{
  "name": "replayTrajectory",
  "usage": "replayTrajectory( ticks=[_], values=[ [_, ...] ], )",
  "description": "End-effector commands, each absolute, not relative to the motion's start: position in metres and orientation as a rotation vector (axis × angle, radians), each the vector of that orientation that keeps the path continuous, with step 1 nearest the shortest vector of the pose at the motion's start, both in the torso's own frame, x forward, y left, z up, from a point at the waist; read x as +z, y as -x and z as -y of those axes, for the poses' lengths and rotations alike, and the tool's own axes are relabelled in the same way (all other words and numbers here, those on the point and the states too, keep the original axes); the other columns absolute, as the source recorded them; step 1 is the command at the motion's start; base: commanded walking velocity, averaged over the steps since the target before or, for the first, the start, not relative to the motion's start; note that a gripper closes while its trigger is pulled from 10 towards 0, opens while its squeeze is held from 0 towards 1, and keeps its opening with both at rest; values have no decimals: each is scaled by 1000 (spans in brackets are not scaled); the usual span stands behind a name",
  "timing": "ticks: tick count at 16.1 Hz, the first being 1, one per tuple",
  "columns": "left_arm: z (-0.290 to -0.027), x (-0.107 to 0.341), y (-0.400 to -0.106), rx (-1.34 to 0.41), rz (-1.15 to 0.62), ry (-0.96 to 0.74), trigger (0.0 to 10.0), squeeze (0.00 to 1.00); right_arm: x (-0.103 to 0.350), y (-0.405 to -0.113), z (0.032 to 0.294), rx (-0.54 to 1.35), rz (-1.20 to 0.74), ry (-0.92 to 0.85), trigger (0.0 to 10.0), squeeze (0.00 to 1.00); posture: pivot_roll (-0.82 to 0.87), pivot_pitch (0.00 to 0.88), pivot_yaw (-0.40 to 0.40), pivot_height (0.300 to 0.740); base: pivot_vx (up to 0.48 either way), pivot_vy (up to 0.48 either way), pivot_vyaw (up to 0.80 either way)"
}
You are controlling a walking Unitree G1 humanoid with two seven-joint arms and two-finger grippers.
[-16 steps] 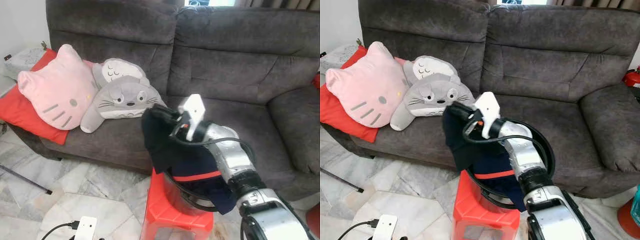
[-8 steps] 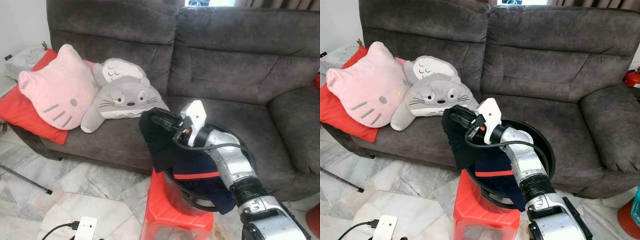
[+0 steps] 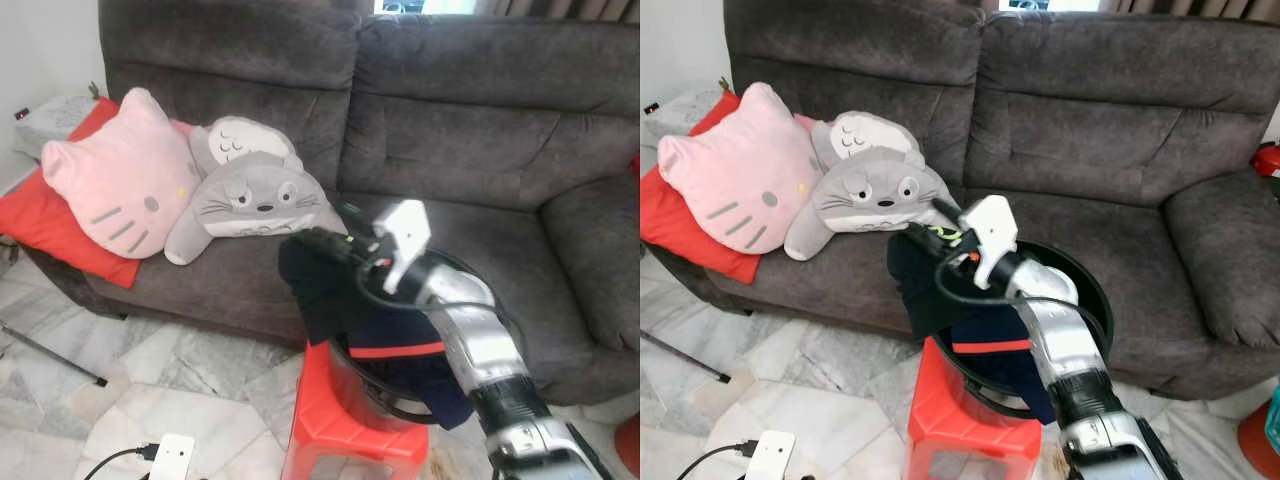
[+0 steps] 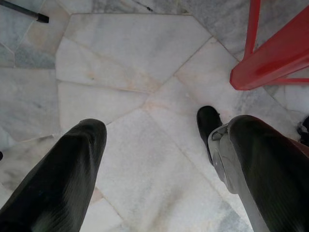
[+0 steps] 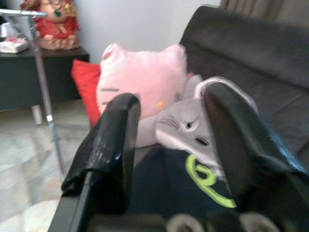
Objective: Hang hanger
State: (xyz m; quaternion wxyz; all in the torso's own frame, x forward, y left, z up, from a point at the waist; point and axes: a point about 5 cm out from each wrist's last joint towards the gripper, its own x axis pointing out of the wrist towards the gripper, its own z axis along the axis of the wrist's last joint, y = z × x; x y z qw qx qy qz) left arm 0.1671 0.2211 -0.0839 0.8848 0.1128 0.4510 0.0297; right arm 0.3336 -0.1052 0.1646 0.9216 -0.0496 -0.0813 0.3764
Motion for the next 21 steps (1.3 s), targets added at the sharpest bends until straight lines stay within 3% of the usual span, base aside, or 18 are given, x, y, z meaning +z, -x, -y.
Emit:
replayTrajectory(
  ticks=[1, 2, 3, 7, 8, 11, 16, 21],
  values=[
    [-222, -87, -160, 48, -975, -253, 10000, 0, 172, -332, 123, 611, 210, 106, 10000, 953, -130, 0, 1, 740, 0, 0, 0],
    [-222, -88, -159, 48, -976, -254, 10000, 0, 169, -330, 139, 460, 204, 153, 10000, 357, -136, 0, 3, 740, 0, 0, 0],
    [-222, -88, -159, 47, -978, -255, 10000, 0, 163, -326, 156, 336, 184, 170, 10000, 0, -136, 0, 3, 740, 0, 0, 0],
    [-222, -88, -158, 38, -982, -258, 10000, 0, 145, -304, 197, 86, 92, 327, 10000, 0, -153, 0, 8, 740, 0, 0, 0],
    [-222, -88, -159, 36, -981, -257, 10000, 0, 132, -300, 199, 104, 19, 402, 10000, 0, -152, 0, 7, 740, 0, 0, 0],
    [-221, -87, -160, 25, -981, -250, 10000, 0, 111, -294, 190, 193, -77, 569, 10000, 0, -154, 0, 10, 740, 0, 0, 0],
    [-219, -88, -161, 12, -983, -238, 10000, 0, 91, -294, 178, 301, -193, 663, 10000, 0, -148, 0, 10, 740, 0, 0, 0],
    [-219, -88, -159, 6, -989, -221, 10000, 0, 101, -289, 164, 368, -183, 587, 10000, 0, -145, 0, 10, 740, 0, 0, 0]
  ],
)
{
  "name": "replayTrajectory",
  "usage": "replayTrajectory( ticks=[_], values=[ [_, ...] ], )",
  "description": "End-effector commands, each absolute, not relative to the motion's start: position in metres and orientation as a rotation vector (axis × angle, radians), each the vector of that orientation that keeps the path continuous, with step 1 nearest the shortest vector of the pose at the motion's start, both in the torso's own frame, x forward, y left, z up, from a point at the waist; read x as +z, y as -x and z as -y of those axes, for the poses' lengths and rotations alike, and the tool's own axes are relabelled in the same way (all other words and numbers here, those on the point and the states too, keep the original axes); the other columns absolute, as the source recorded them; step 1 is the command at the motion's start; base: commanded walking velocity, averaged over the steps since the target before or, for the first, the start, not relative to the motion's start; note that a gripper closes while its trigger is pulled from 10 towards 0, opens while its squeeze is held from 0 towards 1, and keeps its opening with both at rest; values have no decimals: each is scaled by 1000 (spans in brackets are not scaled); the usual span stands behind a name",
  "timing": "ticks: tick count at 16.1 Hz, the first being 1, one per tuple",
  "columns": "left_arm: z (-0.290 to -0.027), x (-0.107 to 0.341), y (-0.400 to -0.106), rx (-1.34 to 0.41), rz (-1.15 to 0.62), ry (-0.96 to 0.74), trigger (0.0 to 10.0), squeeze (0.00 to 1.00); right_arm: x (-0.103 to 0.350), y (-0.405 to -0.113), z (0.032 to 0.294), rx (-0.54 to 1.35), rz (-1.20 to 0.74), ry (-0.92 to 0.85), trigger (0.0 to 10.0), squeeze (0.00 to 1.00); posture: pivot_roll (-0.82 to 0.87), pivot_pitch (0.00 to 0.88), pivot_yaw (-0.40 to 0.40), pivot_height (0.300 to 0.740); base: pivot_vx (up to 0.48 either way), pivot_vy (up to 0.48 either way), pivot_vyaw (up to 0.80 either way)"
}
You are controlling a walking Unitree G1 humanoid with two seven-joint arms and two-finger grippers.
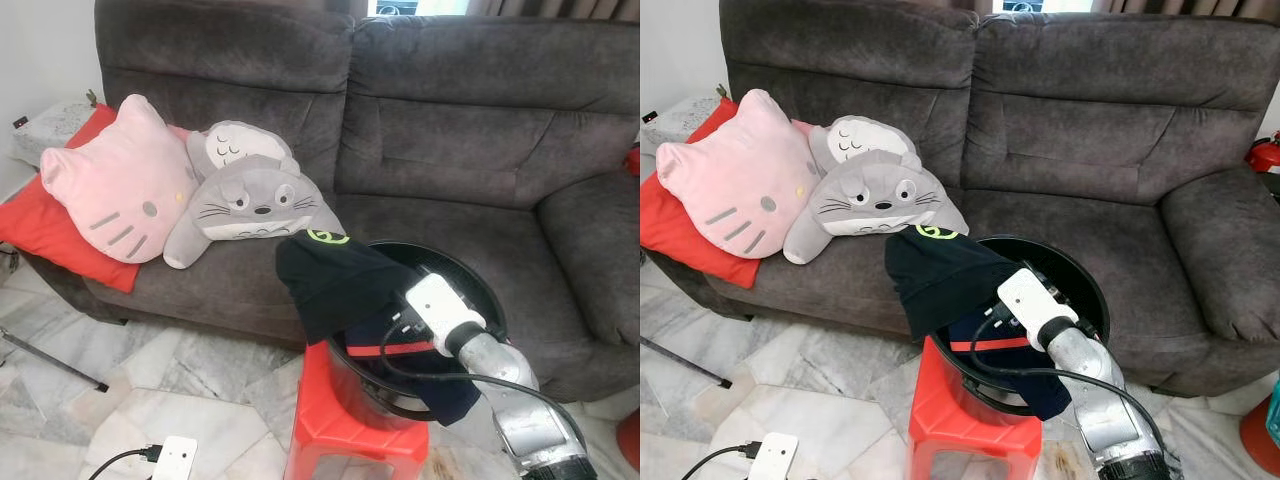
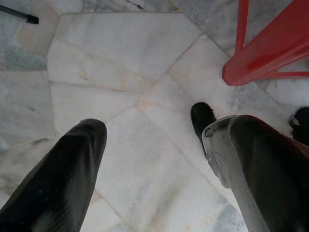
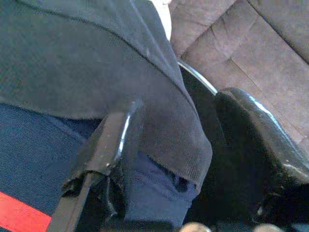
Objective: Hang hanger
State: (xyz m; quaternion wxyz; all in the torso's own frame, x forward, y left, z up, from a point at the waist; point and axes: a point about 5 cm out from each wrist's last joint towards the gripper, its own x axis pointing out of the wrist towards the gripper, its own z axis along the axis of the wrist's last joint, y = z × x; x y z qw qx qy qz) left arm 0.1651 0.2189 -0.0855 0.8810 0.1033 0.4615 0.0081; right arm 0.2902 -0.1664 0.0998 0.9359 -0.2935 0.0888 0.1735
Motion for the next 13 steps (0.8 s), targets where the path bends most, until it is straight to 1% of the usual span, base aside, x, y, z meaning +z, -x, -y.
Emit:
replayTrajectory(
  ticks=[1, 6, 8, 13],
  values=[
    [-220, -88, -158, 4, -990, -220, 10000, 0, 102, -287, 163, 372, -195, 605, 10000, 0, -146, 0, 10, 740, 0, 0, 0],
    [-222, -88, -158, 0, -991, -216, 10000, 0, 110, -279, 153, 452, -266, 643, 10000, 0, -152, 0, 11, 740, 0, 0, 0],
    [-222, -88, -158, 3, -990, -212, 10000, 0, 113, -283, 160, 405, -275, 646, 10000, 0, -153, 0, 10, 740, 0, 0, 0],
    [-221, -88, -159, 9, -993, -202, 10000, 0, 111, -281, 164, 389, -336, 650, 10000, 0, -151, 0, 8, 740, 0, 0, 0]
  ],
)
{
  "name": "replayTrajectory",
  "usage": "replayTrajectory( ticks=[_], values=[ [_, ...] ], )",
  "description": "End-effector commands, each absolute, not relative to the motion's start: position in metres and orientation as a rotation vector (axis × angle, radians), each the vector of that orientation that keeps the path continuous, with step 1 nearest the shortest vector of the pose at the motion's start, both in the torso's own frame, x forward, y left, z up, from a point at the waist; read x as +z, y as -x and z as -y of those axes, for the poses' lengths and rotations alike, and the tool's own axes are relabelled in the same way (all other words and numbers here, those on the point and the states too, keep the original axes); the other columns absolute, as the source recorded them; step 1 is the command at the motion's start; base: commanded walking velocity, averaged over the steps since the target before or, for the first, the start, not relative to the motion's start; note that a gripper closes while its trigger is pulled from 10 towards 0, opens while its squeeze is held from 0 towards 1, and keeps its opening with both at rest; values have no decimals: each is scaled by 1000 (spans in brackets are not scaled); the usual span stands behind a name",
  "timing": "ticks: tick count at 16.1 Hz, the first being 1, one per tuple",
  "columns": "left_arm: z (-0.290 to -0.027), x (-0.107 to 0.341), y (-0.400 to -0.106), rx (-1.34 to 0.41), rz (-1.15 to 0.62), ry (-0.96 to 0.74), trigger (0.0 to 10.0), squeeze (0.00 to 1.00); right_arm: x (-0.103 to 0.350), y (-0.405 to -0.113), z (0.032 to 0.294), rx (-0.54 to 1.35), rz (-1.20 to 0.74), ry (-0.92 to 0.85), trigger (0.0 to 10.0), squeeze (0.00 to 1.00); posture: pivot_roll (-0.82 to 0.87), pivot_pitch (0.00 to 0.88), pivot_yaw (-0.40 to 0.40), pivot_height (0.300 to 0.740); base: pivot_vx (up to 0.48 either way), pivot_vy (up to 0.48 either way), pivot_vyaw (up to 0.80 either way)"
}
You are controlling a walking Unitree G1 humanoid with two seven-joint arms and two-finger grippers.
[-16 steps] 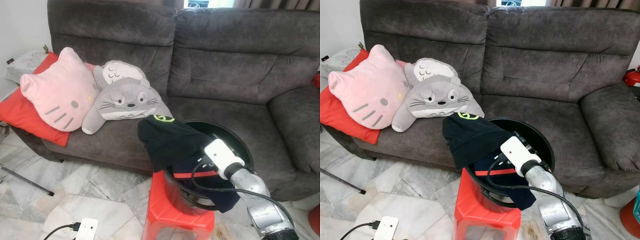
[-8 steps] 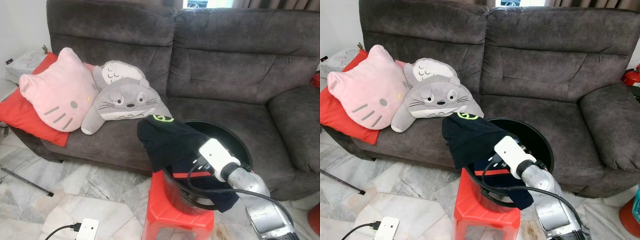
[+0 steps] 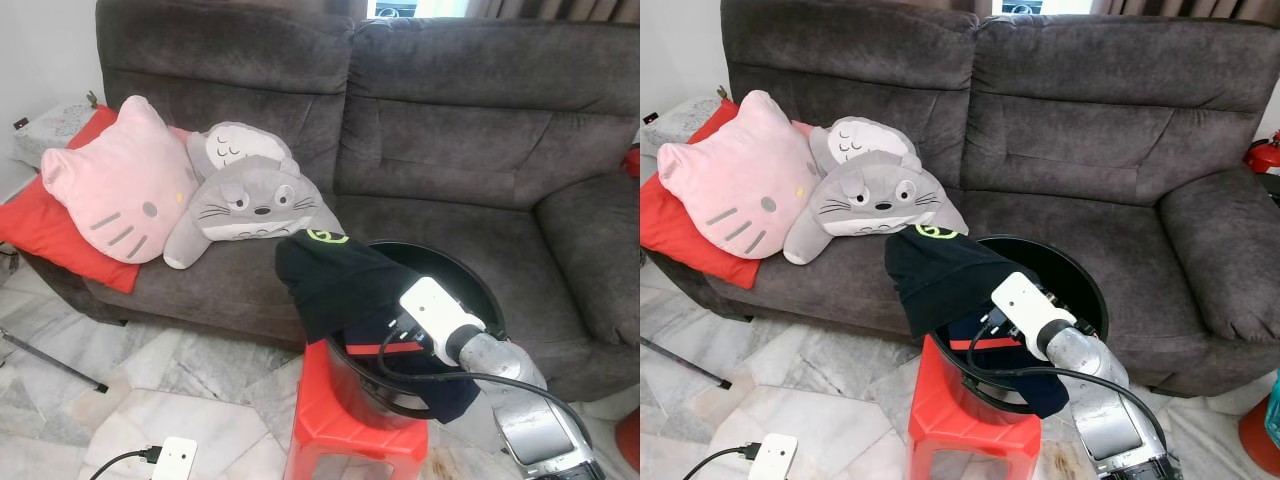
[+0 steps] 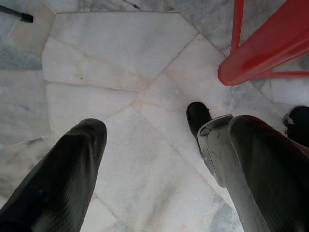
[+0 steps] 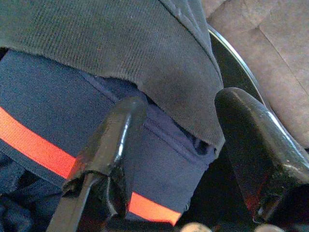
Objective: Hang hanger
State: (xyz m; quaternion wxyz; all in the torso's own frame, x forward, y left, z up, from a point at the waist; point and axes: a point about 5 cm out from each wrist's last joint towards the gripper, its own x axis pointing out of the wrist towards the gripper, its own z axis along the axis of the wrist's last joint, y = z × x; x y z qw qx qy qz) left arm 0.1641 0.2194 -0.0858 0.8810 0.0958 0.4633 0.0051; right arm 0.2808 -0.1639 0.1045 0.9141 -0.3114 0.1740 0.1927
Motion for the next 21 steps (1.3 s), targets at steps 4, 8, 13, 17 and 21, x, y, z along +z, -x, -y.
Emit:
replayTrajectory(
  ticks=[4, 8, 13, 17, 21],
  values=[
    [-221, -88, -159, 10, -992, -204, 10000, 0, 113, -282, 166, 364, -330, 657, 10000, 0, -153, 0, 12, 740, 0, 0, 0],
    [-221, -88, -160, 9, -988, -203, 10000, 0, 107, -284, 162, 392, -361, 621, 10000, 0, -150, 0, 13, 740, 0, 0, 0],
    [-220, -88, -160, 10, -987, -204, 10000, 0, 100, -289, 161, 394, -363, 612, 10000, 0, -147, 0, 12, 740, 0, 0, 0],
    [-219, -88, -161, 12, -985, -207, 10000, 0, 98, -295, 156, 411, -342, 611, 10000, 0, -147, 0, 14, 740, 0, 0, 0],
    [-220, -87, -161, 17, -982, -209, 10000, 0, 104, -298, 145, 443, -291, 583, 10000, 0, -142, 0, 12, 740, 0, 0, 0]
  ],
)
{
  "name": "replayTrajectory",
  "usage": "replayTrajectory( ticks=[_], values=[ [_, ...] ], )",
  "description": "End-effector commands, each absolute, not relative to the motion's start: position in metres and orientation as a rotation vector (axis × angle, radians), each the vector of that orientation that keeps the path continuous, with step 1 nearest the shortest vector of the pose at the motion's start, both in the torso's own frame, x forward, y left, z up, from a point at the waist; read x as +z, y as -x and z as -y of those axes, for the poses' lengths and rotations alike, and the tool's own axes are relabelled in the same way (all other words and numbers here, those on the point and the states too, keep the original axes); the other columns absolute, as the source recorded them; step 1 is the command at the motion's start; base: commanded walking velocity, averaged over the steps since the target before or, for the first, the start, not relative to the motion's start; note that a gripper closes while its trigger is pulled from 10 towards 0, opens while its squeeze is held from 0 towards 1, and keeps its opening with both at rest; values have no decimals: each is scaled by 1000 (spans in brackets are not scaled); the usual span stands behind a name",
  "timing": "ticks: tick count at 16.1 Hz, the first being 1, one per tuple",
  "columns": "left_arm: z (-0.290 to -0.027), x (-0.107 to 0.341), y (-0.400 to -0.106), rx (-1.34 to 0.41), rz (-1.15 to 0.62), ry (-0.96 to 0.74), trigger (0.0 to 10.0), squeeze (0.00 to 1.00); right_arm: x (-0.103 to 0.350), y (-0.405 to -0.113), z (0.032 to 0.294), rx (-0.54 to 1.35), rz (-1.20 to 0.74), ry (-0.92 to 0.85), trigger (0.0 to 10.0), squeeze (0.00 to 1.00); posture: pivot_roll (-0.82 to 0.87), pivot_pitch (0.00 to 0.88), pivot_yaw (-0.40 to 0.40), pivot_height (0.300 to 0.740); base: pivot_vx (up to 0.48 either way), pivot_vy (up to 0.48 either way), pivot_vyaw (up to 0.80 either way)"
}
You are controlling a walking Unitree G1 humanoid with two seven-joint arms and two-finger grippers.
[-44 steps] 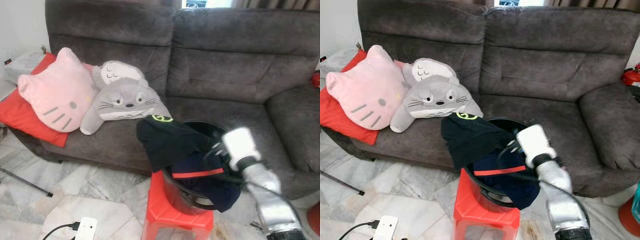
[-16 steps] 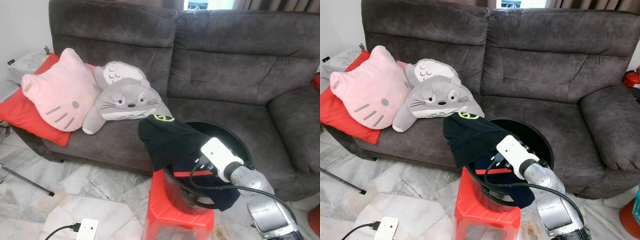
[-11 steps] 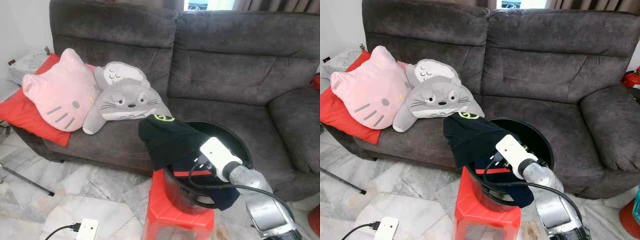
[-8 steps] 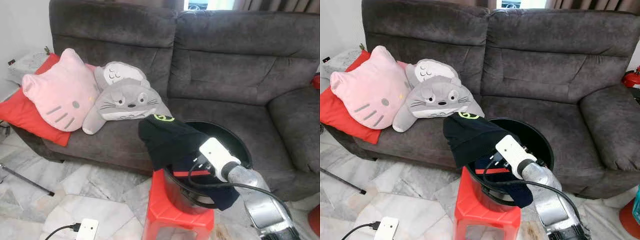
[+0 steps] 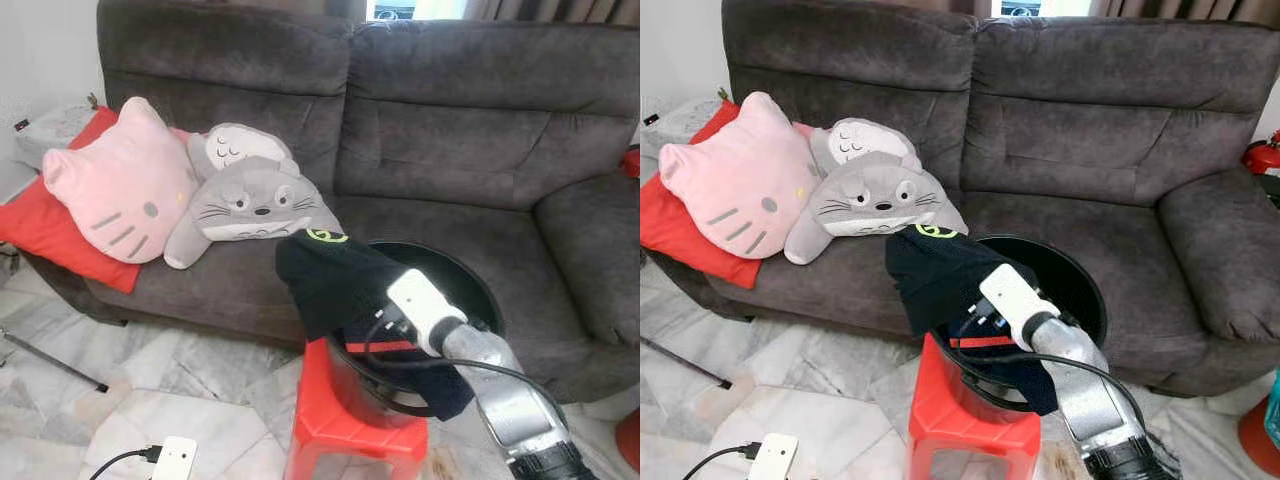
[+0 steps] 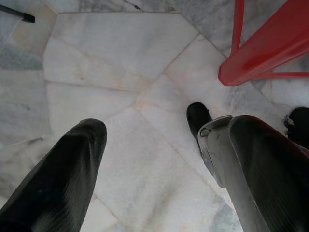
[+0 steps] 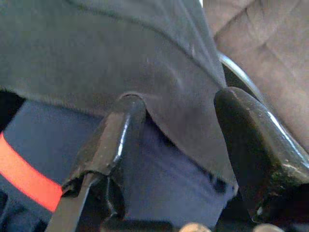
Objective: Hang hanger
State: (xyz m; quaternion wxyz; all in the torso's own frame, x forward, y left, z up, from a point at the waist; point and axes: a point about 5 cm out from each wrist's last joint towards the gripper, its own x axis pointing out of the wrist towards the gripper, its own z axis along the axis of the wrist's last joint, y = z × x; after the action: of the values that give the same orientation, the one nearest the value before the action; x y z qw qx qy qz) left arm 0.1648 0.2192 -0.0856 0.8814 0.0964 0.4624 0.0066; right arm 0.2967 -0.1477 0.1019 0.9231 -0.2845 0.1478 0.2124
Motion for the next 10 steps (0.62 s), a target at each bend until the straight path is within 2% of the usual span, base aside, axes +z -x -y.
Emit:
replayTrajectory(
  ticks=[1, 10],
  values=[
    [-221, -87, -160, 19, -981, -209, 10000, 0, 104, -298, 145, 442, -284, 586, 10000, 0, -140, 0, 12, 740, 0, 0, 0],
    [-222, -89, -157, 18, -991, -210, 10000, 0, 99, -298, 160, 358, -279, 682, 10000, 0, -146, 0, 15, 740, 0, 0, 0]
  ],
)
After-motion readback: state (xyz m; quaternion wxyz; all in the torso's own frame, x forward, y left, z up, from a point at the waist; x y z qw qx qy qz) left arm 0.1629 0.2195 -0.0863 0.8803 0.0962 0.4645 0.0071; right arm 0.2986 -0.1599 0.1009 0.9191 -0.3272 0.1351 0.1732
